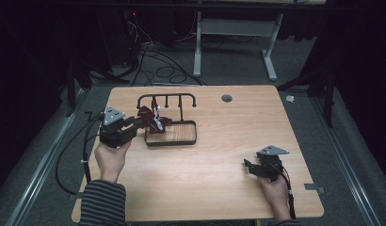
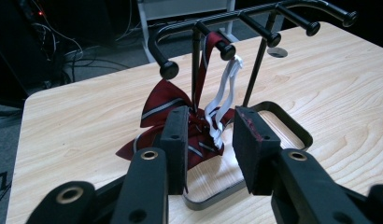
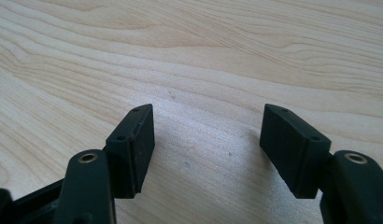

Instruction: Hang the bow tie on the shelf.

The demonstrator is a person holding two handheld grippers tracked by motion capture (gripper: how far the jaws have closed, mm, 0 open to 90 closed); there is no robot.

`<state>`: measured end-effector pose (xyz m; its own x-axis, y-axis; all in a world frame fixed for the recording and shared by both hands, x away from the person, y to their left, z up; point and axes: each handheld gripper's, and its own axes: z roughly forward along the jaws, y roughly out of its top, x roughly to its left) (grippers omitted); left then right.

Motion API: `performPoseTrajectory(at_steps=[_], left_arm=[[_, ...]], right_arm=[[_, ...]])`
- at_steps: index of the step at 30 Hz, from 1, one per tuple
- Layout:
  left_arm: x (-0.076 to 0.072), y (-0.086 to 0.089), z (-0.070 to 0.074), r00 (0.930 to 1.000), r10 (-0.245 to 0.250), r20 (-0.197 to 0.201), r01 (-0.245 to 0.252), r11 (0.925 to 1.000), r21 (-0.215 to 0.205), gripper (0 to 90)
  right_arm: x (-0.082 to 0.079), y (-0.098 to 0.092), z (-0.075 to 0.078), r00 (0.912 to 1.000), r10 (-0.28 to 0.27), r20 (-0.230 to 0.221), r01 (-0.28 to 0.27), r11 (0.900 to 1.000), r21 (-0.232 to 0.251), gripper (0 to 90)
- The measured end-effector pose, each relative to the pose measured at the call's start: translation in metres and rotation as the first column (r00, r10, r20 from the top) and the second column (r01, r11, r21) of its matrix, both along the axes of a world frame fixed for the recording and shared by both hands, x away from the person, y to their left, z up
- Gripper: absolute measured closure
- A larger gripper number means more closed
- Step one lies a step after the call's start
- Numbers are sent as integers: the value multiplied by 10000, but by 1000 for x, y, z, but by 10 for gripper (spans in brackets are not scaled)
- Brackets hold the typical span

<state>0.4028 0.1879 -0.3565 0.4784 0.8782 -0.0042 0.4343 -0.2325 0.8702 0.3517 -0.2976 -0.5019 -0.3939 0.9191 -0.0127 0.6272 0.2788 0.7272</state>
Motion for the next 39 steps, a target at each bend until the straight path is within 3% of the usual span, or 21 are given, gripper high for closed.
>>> performPoseTrajectory(at_steps=[8,13,39], left_arm=[[-3,4,-1,10000,34,-76,-34,10000,-44,641],[-6,7,0,9999,-52,-93,50,9995,-302,618],[-24,17,-9,9998,167,-74,-169,9995,-263,577]], right_arm=[[0,0,0,10000,4,0,-4,10000,-3,369],[0,0,0,10000,3,-1,-3,10000,-2,369],[0,0,0,10000,0,-12,0,10000,-12,369]])
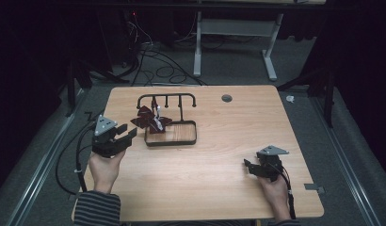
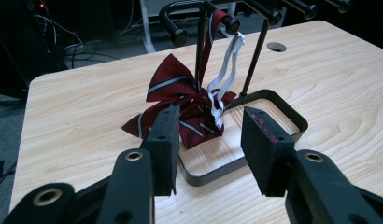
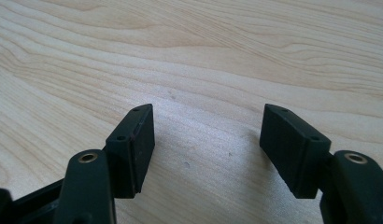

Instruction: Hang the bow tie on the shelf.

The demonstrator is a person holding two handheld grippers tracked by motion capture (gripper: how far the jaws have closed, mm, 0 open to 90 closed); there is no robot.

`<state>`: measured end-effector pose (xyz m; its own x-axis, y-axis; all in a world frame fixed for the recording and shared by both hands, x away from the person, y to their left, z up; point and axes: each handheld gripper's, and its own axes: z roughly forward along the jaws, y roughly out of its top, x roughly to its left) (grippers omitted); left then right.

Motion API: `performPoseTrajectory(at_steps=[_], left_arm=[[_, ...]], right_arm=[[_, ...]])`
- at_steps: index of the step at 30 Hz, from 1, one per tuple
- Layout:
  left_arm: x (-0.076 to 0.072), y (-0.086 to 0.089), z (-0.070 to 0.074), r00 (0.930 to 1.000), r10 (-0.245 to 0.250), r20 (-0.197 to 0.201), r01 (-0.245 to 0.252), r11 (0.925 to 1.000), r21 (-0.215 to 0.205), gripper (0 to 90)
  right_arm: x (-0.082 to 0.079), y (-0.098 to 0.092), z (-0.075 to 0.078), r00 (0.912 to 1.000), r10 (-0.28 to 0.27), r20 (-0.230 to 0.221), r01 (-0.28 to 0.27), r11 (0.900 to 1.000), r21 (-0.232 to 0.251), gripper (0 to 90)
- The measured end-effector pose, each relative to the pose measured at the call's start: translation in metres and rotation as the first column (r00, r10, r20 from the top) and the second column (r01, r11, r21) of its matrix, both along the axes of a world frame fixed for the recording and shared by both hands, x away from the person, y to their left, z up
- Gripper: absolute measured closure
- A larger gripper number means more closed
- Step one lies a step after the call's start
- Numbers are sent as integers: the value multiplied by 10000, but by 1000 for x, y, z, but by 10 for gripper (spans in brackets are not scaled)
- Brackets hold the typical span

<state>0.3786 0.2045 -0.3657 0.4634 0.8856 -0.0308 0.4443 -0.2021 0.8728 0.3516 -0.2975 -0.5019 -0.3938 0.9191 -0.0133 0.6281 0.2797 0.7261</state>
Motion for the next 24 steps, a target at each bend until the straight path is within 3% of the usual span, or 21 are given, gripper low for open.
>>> performPoseTrajectory(at_steps=[24], left_arm=[[-16,12,-8,9998,203,72,-202,9998,-58,578]], right_arm=[[0,0,0,10000,-12,-2,12,10000,-5,370]])
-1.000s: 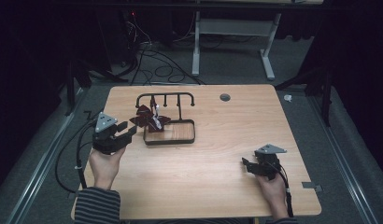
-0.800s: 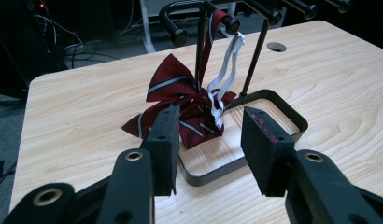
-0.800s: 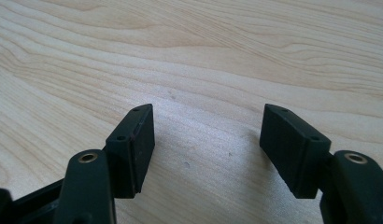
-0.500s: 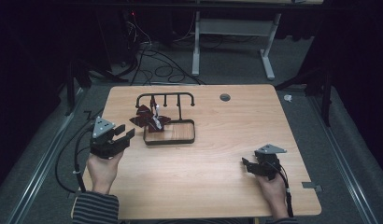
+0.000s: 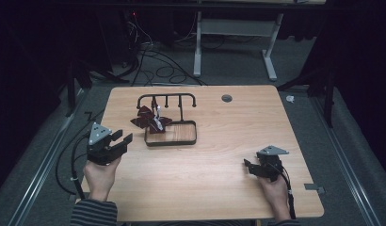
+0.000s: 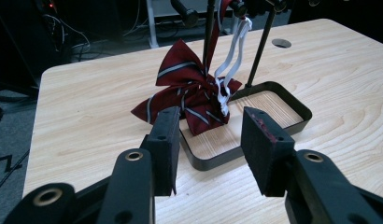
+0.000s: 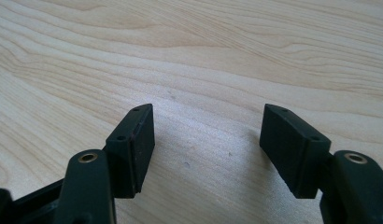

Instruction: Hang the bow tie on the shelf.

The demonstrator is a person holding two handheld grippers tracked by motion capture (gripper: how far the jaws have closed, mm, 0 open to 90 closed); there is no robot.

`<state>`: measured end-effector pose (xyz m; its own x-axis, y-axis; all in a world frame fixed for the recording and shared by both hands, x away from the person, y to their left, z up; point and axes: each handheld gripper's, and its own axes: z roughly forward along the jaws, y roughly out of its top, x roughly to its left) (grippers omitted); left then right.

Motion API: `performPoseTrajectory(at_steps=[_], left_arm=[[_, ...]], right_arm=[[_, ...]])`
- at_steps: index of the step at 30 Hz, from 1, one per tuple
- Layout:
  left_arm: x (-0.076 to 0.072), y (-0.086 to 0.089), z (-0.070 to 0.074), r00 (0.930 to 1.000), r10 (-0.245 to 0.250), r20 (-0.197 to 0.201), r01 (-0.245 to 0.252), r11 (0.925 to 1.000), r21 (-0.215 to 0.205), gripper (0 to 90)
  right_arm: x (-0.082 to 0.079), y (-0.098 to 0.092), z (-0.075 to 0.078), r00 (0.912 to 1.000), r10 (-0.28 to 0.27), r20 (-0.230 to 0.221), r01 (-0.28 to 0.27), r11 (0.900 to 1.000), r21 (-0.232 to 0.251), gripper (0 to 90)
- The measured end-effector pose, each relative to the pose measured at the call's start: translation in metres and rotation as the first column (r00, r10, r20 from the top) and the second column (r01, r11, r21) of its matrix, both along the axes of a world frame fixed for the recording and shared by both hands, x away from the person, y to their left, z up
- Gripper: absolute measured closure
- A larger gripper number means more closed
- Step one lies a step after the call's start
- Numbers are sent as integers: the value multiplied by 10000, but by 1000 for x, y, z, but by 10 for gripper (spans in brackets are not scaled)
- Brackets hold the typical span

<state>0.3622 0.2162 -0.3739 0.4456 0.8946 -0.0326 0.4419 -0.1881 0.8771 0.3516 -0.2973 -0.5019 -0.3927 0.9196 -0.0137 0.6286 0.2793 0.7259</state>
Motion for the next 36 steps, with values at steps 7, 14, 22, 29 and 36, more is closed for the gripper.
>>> performPoseTrajectory(at_steps=[7,14,22,29,36], left_arm=[[-4,5,-4,9999,83,-67,-83,10000,-25,577],[-9,9,-7,9998,179,-86,-180,9998,-75,577],[-12,13,-13,9995,242,-214,-245,9996,-160,574],[-14,14,-17,9992,311,-261,-315,9994,-163,573],[-13,18,-22,9984,390,-407,-399,9990,-199,567]], right_arm=[[0,0,0,10000,1,1,-1,10000,2,369],[0,0,0,10000,-3,2,3,10000,3,370],[0,0,0,10000,12,12,-12,10000,-9,370],[0,0,0,10000,-5,0,5,10000,-2,370],[0,0,0,10000,-3,2,3,10000,-4,370]])
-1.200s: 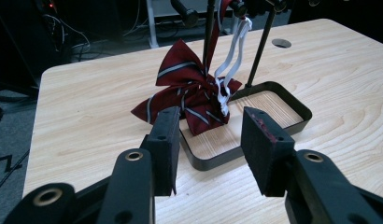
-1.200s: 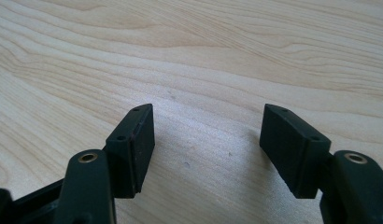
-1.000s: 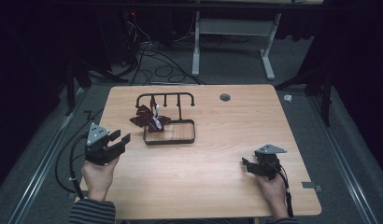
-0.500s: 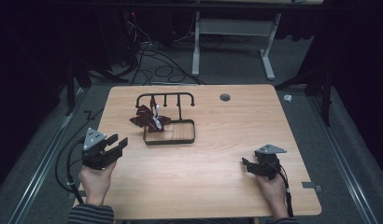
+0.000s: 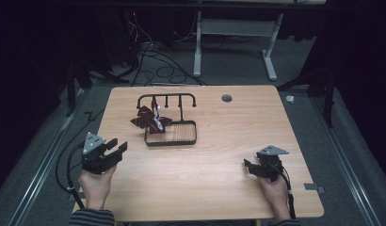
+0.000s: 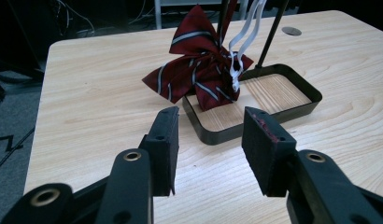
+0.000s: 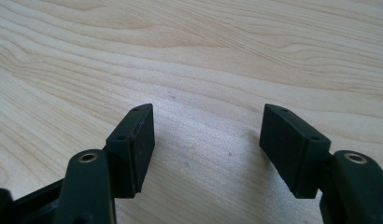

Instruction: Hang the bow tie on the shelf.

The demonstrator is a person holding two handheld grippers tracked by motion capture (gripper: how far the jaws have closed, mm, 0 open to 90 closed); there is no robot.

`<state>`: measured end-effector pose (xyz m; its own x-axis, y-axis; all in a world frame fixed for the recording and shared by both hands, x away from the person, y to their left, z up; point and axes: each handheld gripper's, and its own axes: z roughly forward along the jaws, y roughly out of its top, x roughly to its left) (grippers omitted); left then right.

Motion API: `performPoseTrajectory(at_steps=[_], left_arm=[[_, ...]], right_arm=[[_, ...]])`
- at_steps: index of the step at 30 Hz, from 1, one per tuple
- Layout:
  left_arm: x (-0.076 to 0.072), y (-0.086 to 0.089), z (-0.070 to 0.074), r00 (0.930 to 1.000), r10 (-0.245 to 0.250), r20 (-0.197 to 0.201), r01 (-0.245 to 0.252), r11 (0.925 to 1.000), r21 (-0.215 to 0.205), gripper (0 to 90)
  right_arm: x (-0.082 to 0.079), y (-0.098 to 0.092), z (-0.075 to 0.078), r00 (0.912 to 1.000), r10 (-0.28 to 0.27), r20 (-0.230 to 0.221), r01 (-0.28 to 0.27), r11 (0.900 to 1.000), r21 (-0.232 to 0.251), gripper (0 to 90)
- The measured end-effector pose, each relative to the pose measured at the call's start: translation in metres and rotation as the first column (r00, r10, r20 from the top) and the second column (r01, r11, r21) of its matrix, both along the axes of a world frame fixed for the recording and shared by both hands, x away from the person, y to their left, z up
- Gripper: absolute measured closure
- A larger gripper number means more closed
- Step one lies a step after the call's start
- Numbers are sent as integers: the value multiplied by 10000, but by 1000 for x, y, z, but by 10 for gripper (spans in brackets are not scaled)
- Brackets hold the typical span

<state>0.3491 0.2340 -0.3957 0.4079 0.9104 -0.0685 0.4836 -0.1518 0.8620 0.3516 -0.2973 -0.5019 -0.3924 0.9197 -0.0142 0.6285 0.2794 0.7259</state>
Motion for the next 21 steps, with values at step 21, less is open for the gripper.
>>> performPoseTrajectory(at_steps=[21], left_arm=[[-3,6,-14,9988,-8,-488,7,10000,-21,552]], right_arm=[[0,0,0,10000,-1,0,1,10000,10,372]])
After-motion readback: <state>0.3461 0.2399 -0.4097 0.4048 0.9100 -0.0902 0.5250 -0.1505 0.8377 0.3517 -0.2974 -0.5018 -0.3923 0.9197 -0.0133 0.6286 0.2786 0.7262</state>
